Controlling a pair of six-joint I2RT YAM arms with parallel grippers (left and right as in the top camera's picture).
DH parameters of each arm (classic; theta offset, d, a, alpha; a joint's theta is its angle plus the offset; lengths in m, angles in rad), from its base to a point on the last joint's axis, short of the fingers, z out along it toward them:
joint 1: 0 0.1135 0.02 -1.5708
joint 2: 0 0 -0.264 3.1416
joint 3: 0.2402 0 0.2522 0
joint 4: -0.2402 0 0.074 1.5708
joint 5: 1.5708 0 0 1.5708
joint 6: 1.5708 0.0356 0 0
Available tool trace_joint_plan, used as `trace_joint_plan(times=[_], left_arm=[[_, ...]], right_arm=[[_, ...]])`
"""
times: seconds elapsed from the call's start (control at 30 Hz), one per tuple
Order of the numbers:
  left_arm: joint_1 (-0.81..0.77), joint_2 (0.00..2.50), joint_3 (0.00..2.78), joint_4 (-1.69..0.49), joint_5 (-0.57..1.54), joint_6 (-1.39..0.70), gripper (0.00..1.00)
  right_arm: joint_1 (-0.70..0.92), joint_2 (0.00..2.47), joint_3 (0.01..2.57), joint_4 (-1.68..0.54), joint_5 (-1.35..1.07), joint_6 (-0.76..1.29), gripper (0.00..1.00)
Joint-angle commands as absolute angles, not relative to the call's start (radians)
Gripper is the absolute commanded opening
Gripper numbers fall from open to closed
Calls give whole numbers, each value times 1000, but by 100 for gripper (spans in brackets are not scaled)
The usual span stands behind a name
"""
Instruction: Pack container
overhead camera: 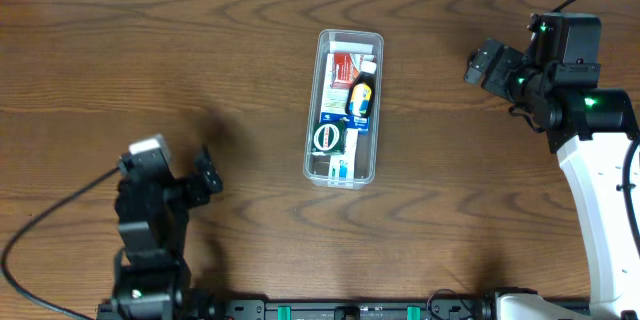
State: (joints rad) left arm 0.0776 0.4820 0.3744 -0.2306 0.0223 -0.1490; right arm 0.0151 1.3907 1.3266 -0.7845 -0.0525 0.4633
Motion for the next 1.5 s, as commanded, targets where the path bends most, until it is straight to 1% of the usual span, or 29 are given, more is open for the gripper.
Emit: trace_joint_plan(times=[0.0,0.23,0.43,0.57,1.47], left_arm=[[78,383,268,-170,53,-135,98],[78,167,131,-165,54,-135,98],[78,7,103,-237,52,-134,98],[75,1,95,-262,53,-134,98],[69,5,81,-261,57,-135,98]], right_arm=[[14,1393,1332,-783,-50,463,99],[14,1393,1332,-783,-50,463,99],[14,1393,1332,-783,-50,463,99],[14,1393,1332,-783,-50,463,99],[14,1393,1332,-783,-50,463,99]])
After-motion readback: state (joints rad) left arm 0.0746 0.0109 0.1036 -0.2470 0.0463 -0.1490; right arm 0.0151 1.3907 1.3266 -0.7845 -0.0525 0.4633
